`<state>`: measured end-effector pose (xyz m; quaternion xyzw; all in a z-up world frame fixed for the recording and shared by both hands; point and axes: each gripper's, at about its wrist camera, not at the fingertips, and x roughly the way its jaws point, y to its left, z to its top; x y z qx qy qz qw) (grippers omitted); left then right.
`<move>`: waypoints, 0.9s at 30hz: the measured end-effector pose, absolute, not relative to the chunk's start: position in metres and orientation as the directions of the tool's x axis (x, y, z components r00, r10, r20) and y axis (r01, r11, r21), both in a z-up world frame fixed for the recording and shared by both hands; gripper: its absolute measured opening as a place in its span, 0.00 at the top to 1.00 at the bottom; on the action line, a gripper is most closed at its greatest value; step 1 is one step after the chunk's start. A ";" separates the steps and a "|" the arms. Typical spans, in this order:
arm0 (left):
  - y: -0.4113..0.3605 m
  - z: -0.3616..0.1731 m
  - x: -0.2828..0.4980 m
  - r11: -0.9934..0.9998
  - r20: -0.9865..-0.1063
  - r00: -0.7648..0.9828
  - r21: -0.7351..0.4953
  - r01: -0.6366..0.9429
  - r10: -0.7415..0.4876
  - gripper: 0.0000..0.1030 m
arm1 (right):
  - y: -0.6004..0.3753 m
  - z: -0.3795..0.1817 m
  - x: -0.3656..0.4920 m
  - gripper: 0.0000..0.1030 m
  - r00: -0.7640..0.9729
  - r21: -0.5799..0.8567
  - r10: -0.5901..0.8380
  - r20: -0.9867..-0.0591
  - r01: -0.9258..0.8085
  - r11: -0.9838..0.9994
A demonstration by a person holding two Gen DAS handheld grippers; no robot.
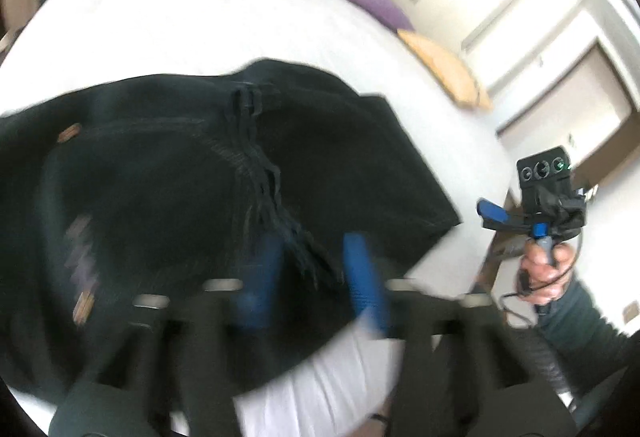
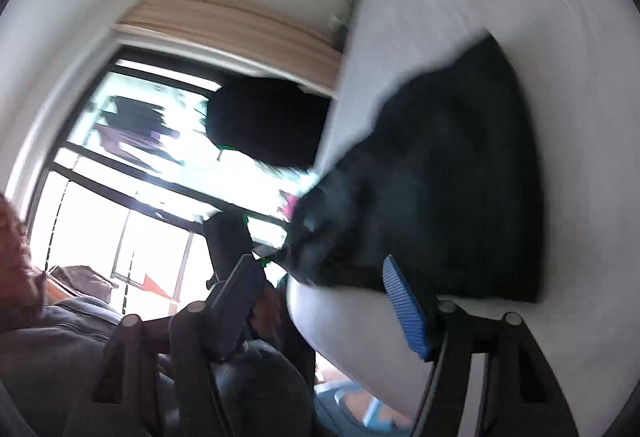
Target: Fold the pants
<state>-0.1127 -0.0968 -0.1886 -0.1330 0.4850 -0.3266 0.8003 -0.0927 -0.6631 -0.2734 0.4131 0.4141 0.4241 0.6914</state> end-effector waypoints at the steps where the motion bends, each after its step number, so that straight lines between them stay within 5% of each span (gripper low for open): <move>1: -0.077 -0.182 -0.127 0.757 -0.662 0.368 -0.549 0.355 -0.653 0.15 | -0.661 -0.268 -0.091 0.29 0.321 0.922 0.925 -0.204 -0.254 0.292; 8: 0.035 -0.173 -0.177 0.759 -0.599 0.585 -0.649 0.047 -0.548 0.14 | -0.635 -0.276 -0.053 0.27 0.379 0.947 0.905 -0.191 -0.170 0.271; 13: 0.076 -0.202 -0.188 0.691 -0.641 0.584 -0.701 -0.180 -0.498 0.14 | -0.605 -0.290 -0.038 0.27 0.380 0.957 0.903 -0.201 -0.120 0.263; 27: 0.110 -0.246 -0.161 0.501 -0.581 0.647 -0.798 -0.334 -0.494 0.18 | -0.608 -0.308 -0.047 0.28 0.393 0.972 0.901 -0.185 -0.063 0.227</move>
